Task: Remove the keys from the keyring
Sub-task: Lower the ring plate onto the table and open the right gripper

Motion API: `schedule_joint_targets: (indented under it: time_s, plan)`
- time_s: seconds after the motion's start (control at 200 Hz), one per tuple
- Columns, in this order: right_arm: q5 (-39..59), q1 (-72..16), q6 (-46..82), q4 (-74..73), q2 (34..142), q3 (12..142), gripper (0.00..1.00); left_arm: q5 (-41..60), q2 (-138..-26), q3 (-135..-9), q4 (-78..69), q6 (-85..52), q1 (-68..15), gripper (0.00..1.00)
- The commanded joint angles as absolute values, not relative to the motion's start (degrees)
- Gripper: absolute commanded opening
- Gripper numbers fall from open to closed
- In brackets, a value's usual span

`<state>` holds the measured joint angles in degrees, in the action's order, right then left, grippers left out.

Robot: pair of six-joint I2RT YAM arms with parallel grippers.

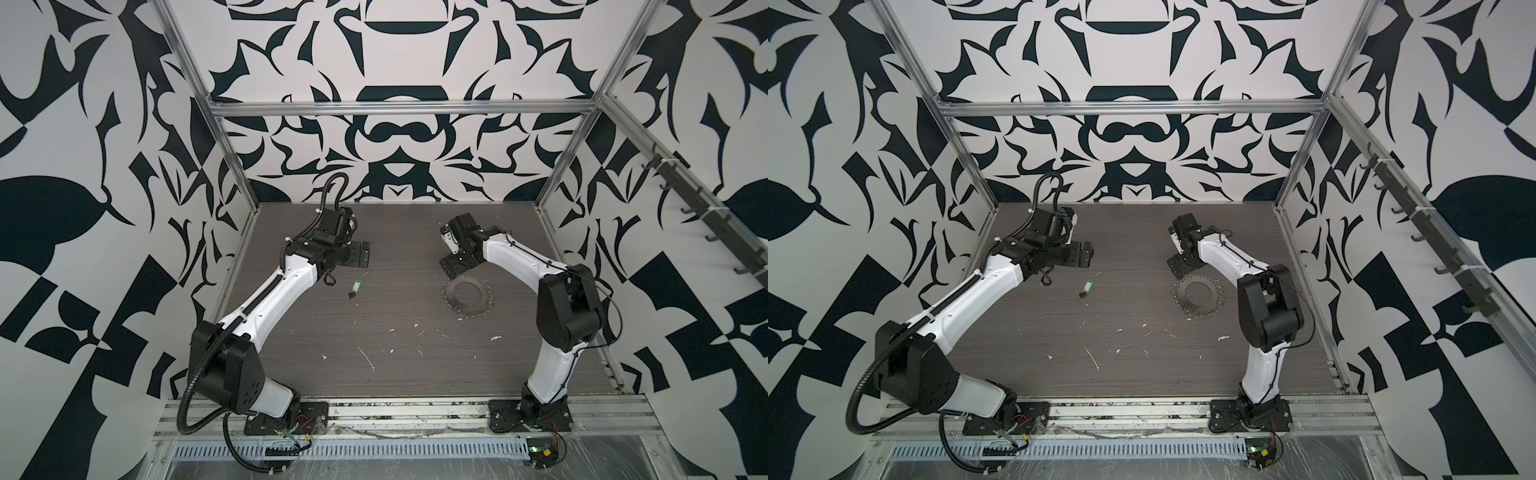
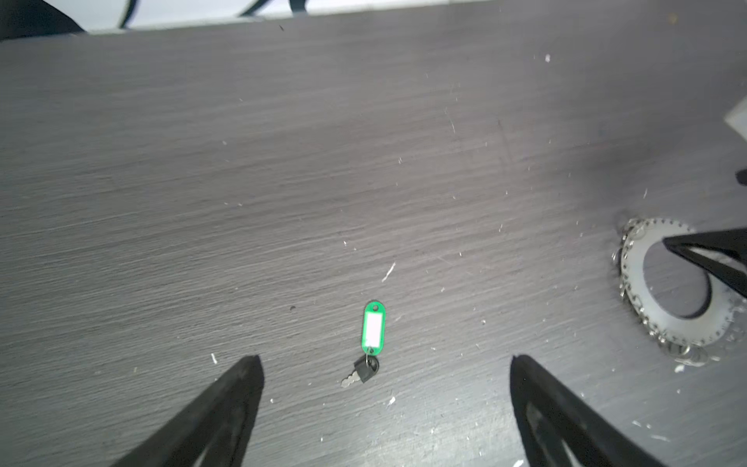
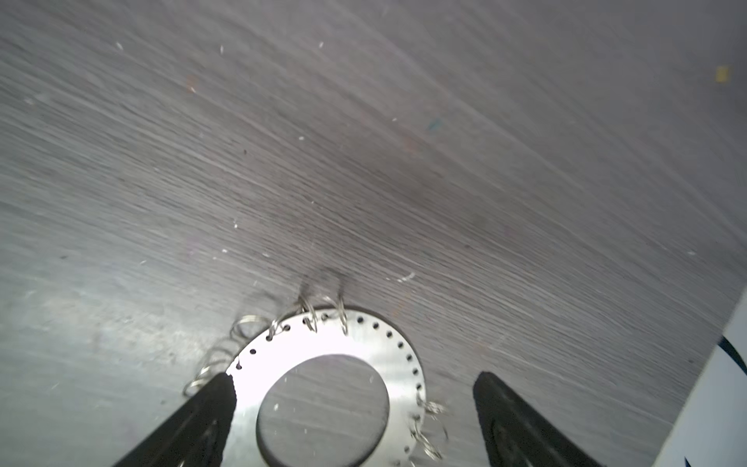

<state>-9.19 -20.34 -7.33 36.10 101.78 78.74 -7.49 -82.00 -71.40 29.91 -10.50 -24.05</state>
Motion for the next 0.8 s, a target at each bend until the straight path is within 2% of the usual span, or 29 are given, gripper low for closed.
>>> schedule_joint_targets:
  time_s: [0.0,0.16,0.245,0.325,0.445,0.57,0.715,0.795]
  plan:
    - [-10.53,-18.1,-2.57,26.92,89.09,70.4,0.99,-8.96,-76.02,-66.53,21.0,-9.32,-22.29,0.99]
    - [-14.34,-13.39,2.55,-3.81,72.35,43.8,0.99,-18.72,-65.7,-50.11,-4.71,-5.15,-18.93,1.0]
    - [-19.05,-12.68,2.64,-14.18,68.12,34.15,0.99,-23.73,-62.95,-41.34,-18.27,-1.37,-17.42,1.0]
    - [-22.07,-12.32,2.12,-23.84,66.89,26.48,1.0,-26.03,-61.76,-35.57,-24.93,1.11,-15.79,1.0]
    - [-24.87,-11.95,0.76,-38.52,70.33,18.98,1.0,-31.17,-60.49,-30.34,-28.3,2.26,-15.11,1.0]
    - [-25.38,-11.62,-1.48,-52.71,77.76,15.13,1.0,-31.65,-58.91,-24.81,-32.08,1.66,-13.66,0.99]
    - [-22.33,-10.99,-2.13,-59.23,84.82,15.36,1.0,-30.31,-58.58,-19.6,-37.19,0.93,-12.31,0.99]
    - [-20.92,-10.99,-3.22,-67.48,90.62,13.64,1.0,-30.93,-60.34,-18.88,-38.8,0.75,-11.96,1.0]
